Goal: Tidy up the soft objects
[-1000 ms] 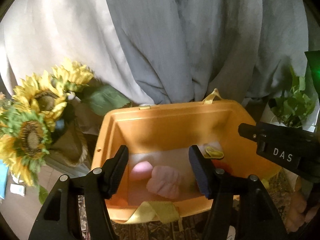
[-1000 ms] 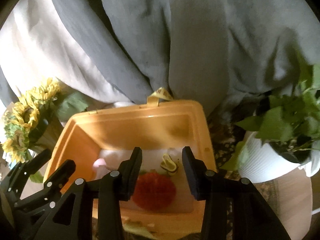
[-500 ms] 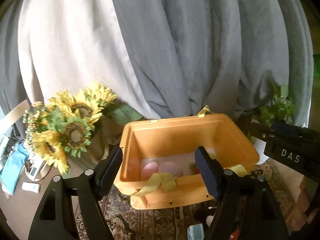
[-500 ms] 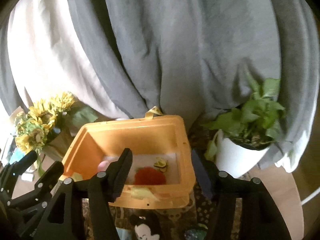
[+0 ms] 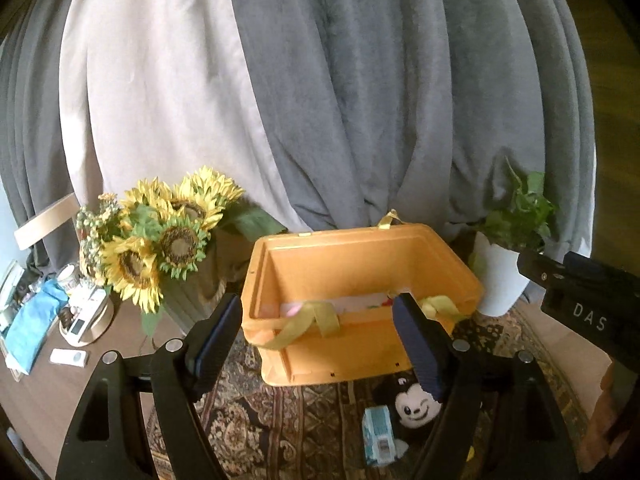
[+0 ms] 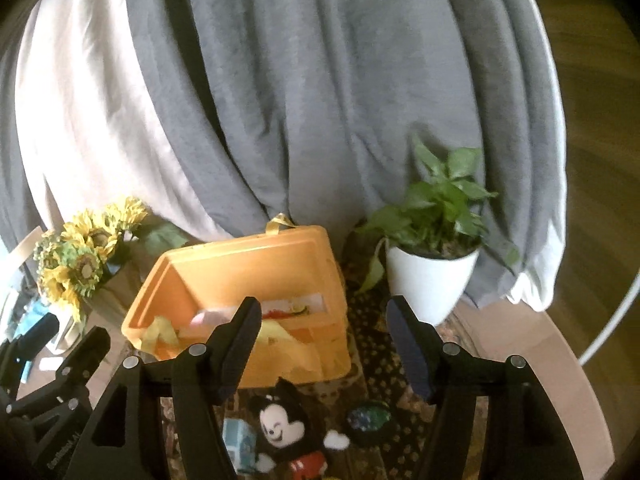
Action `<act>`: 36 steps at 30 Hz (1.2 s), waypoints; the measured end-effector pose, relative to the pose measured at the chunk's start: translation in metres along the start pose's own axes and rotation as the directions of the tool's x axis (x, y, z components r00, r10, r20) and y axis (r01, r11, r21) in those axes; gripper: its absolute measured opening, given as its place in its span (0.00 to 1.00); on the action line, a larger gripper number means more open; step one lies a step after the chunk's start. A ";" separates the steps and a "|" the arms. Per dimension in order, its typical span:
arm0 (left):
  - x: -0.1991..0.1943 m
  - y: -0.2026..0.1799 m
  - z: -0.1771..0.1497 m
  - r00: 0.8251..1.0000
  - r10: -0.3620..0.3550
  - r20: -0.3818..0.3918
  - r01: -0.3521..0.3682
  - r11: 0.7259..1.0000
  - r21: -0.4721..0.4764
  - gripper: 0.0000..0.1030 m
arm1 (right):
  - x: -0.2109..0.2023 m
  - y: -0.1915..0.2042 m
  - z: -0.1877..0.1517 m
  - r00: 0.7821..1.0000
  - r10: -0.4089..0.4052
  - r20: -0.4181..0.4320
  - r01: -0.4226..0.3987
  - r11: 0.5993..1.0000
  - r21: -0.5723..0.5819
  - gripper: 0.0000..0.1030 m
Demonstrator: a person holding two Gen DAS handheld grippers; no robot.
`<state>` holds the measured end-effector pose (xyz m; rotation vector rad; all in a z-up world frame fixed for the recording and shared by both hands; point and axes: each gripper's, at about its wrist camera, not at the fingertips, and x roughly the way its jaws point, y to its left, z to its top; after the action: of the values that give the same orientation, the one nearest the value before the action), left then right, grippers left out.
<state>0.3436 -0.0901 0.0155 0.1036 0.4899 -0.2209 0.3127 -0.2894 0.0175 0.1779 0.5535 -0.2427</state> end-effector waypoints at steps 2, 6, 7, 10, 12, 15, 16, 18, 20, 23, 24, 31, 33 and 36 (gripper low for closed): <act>-0.006 -0.001 -0.004 1.000 -0.008 -0.003 0.008 1.000 -0.004 0.75 | -0.008 -0.004 -0.008 1.000 -0.020 0.002 0.020 1.000 0.010 0.64; -0.016 -0.001 -0.015 1.000 -0.018 -0.012 0.018 1.000 0.000 0.75 | -0.021 -0.012 -0.025 0.999 -0.050 -0.003 0.050 0.998 0.042 0.64; -0.018 -0.002 -0.018 1.000 -0.023 -0.017 0.023 1.000 0.003 0.75 | -0.024 -0.013 -0.030 0.999 -0.049 -0.008 0.049 0.997 0.052 0.64; -0.021 -0.004 -0.027 0.998 -0.040 -0.038 0.040 0.999 0.006 0.75 | -0.032 -0.017 -0.043 0.998 -0.066 -0.020 0.067 0.995 0.068 0.64; -0.023 -0.006 -0.033 0.998 -0.047 -0.049 0.048 0.999 0.011 0.75 | -0.036 -0.019 -0.051 0.997 -0.074 -0.030 0.076 0.994 0.075 0.64; -0.027 -0.009 -0.043 0.997 -0.050 -0.054 0.051 0.998 0.023 0.75 | -0.041 -0.024 -0.066 0.995 -0.092 -0.045 0.096 0.990 0.101 0.64; -0.029 -0.010 -0.047 0.997 -0.053 -0.056 0.054 0.998 0.025 0.75 | -0.043 -0.025 -0.071 0.994 -0.101 -0.050 0.106 0.988 0.109 0.64; -0.030 -0.011 -0.054 0.995 -0.066 -0.069 0.068 0.997 0.023 0.75 | -0.046 -0.028 -0.081 0.991 -0.119 -0.060 0.125 0.984 0.127 0.64; -0.030 -0.012 -0.062 0.993 -0.082 -0.086 0.084 0.996 0.021 0.75 | -0.048 -0.031 -0.093 0.989 -0.132 -0.072 0.142 0.979 0.145 0.64; -0.030 -0.015 -0.073 0.991 -0.090 -0.102 0.093 0.995 0.030 0.75 | -0.051 -0.034 -0.108 0.984 -0.156 -0.092 0.169 0.972 0.165 0.64; -0.030 -0.016 -0.076 0.990 -0.092 -0.106 0.096 0.995 0.034 0.75 | -0.052 -0.035 -0.111 0.982 -0.160 -0.097 0.175 0.970 0.170 0.64; -0.025 -0.023 -0.099 0.985 -0.113 -0.134 0.122 0.991 0.062 0.75 | -0.051 -0.044 -0.137 0.972 -0.184 -0.149 0.213 0.954 0.210 0.64; -0.022 -0.024 -0.104 0.982 -0.120 -0.145 0.130 0.990 0.062 0.75 | -0.051 -0.045 -0.143 0.969 -0.191 -0.159 0.224 0.950 0.219 0.64; -0.017 -0.027 -0.112 0.979 -0.127 -0.159 0.139 0.988 0.062 0.75 | -0.047 -0.048 -0.153 0.964 -0.192 -0.182 0.231 0.946 0.229 0.64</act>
<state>0.2715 -0.0963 -0.0756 0.1605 0.6443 -0.3641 0.1846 -0.2912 -0.0901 0.3844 0.7002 -0.5128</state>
